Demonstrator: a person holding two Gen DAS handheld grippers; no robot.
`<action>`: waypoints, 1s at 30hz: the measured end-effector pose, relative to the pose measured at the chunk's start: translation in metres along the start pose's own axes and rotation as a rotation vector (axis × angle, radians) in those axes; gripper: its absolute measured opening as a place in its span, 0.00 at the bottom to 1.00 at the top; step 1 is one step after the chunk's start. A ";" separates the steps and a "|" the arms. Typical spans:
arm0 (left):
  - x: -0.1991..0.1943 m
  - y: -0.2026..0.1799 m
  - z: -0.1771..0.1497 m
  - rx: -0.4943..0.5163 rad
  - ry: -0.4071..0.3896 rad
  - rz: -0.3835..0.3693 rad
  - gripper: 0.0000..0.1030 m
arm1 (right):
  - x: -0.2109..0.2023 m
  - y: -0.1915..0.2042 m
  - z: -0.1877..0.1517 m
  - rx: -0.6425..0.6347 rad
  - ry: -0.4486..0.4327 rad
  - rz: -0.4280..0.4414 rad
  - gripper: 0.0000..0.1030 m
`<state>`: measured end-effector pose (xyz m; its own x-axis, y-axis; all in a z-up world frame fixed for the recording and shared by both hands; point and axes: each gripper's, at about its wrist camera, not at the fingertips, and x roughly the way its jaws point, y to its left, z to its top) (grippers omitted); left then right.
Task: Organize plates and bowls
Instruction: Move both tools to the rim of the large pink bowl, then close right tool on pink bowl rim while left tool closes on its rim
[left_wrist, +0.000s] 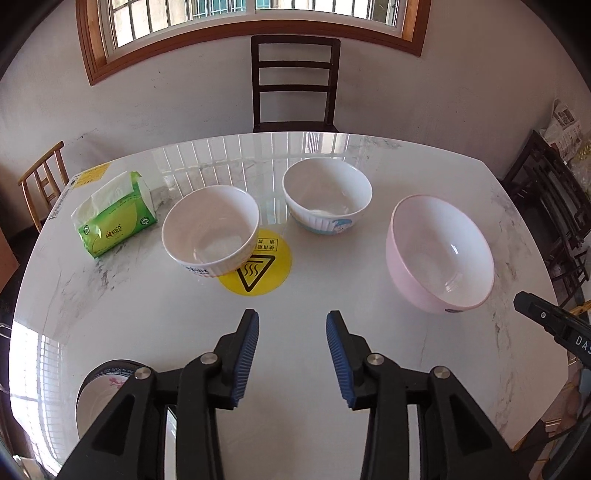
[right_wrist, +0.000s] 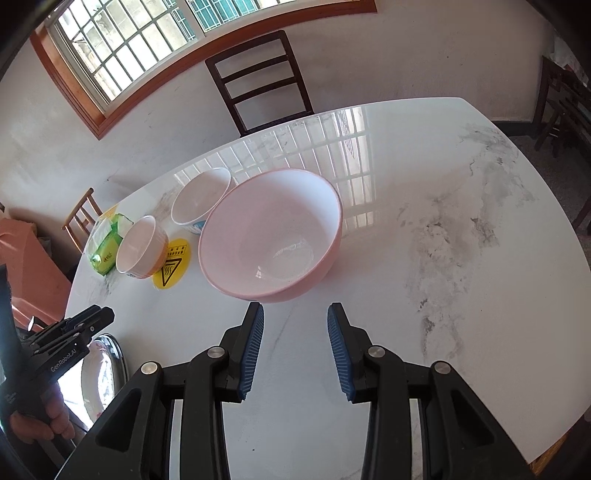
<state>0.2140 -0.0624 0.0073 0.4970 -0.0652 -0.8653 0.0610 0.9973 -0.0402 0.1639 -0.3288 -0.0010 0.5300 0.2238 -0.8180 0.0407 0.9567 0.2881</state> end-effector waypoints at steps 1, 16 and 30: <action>0.001 -0.003 0.006 -0.002 0.001 -0.008 0.38 | 0.002 -0.001 0.004 -0.001 0.000 0.000 0.35; 0.065 -0.053 0.057 -0.040 0.092 -0.085 0.39 | 0.047 -0.025 0.060 0.005 0.068 -0.045 0.35; 0.118 -0.075 0.059 -0.053 0.157 -0.106 0.39 | 0.100 -0.037 0.074 0.047 0.139 -0.039 0.29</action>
<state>0.3193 -0.1468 -0.0626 0.3487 -0.1685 -0.9219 0.0580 0.9857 -0.1583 0.2779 -0.3557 -0.0563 0.4049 0.2130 -0.8892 0.1008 0.9562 0.2749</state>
